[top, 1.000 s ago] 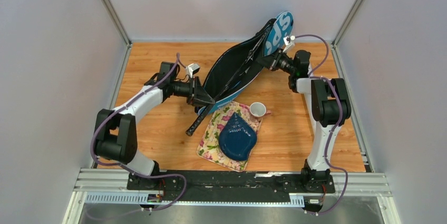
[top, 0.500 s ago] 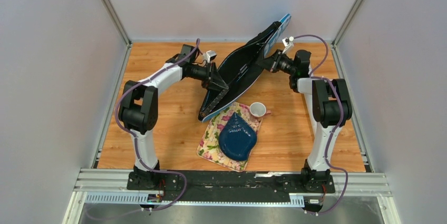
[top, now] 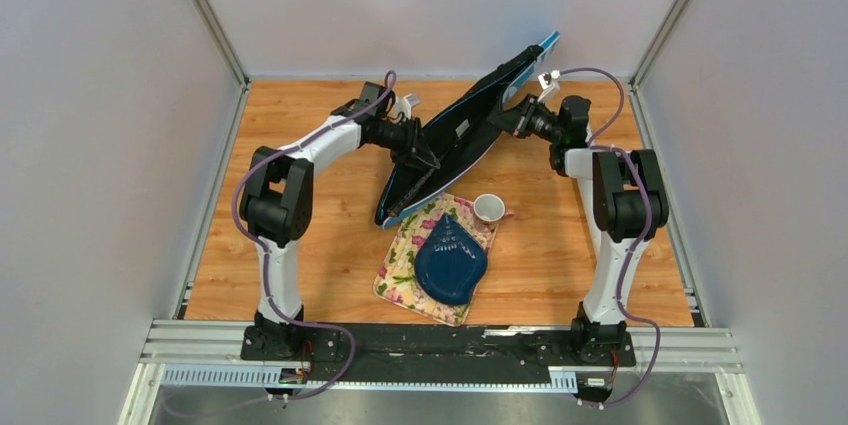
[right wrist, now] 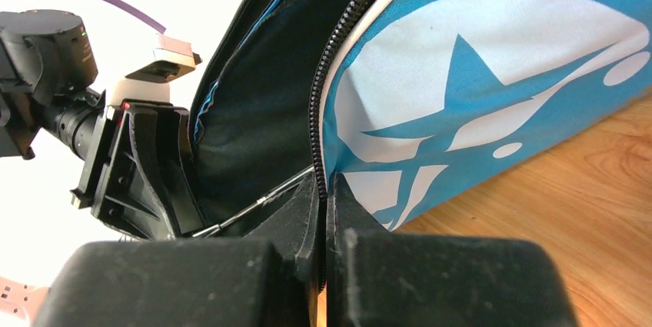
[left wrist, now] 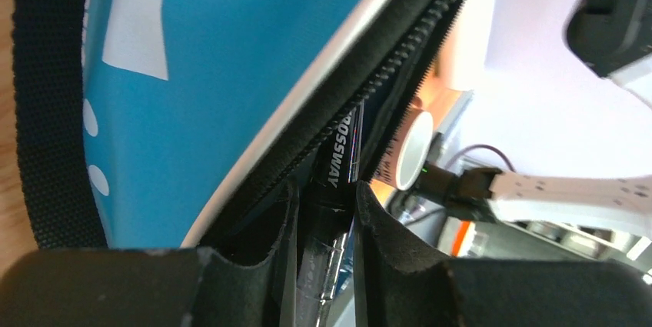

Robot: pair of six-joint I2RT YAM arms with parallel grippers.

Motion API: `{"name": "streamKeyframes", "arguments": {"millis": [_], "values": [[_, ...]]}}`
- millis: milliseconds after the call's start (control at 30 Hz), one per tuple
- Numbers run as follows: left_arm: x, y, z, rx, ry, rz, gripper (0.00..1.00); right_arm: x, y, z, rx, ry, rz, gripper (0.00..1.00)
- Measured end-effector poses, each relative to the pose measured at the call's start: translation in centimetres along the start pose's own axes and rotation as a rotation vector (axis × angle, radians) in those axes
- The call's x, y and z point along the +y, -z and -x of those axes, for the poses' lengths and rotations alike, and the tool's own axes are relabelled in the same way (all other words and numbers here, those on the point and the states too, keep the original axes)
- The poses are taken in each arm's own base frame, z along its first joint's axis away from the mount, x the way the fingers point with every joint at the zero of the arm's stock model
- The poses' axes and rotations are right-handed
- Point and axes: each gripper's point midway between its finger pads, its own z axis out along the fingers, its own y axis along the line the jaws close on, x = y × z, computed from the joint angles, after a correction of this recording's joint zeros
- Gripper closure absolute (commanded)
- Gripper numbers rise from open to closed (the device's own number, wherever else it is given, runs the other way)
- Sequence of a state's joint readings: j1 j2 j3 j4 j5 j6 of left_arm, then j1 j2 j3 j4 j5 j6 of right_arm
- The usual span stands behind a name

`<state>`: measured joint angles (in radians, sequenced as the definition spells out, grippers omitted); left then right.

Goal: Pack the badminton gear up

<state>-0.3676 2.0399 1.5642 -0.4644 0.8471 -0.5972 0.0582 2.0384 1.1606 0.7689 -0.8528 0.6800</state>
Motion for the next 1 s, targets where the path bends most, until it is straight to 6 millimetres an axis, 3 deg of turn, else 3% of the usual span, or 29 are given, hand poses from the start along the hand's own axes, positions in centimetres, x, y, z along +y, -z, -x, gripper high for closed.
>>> {"name": "streamKeyframes", "arguments": {"millis": [33,267,367,467,633,733,800,833,1000], "values": [[0.3,-0.3,0.0,-0.010,-0.015,0.028,0.97,-0.1,0.0,0.0,-0.002,-0.003,-0.006,1.00],[1.0,-1.2,0.5,-0.053,-0.137,0.240,0.51,-1.0,0.3,-0.1,-0.019,-0.045,-0.092,1.00],[1.6,-0.7,0.7,-0.087,-0.173,0.331,0.41,-0.9,0.2,-0.3,-0.014,-0.059,-0.113,1.00],[1.9,1.0,1.4,-0.142,-0.206,0.414,0.30,-0.5,0.1,-0.4,-0.006,-0.068,-0.124,1.00],[-0.3,4.0,1.0,-0.175,-0.263,0.406,0.27,-0.4,0.1,-0.3,0.015,-0.084,-0.157,1.00],[-1.8,5.7,-1.2,-0.167,-0.300,0.351,0.29,-0.4,0.1,-0.1,0.035,-0.091,-0.178,1.00],[-2.5,6.5,-2.8,-0.151,-0.333,0.321,0.23,-0.4,0.0,0.0,0.049,-0.097,-0.187,1.00],[-2.6,6.8,-3.3,-0.142,-0.348,0.314,0.16,-0.4,-0.1,0.1,0.054,-0.099,-0.191,1.00],[-1.7,7.0,-5.4,-0.063,-0.407,0.315,0.14,-0.5,0.0,-0.1,0.075,-0.105,-0.205,1.00]]}}
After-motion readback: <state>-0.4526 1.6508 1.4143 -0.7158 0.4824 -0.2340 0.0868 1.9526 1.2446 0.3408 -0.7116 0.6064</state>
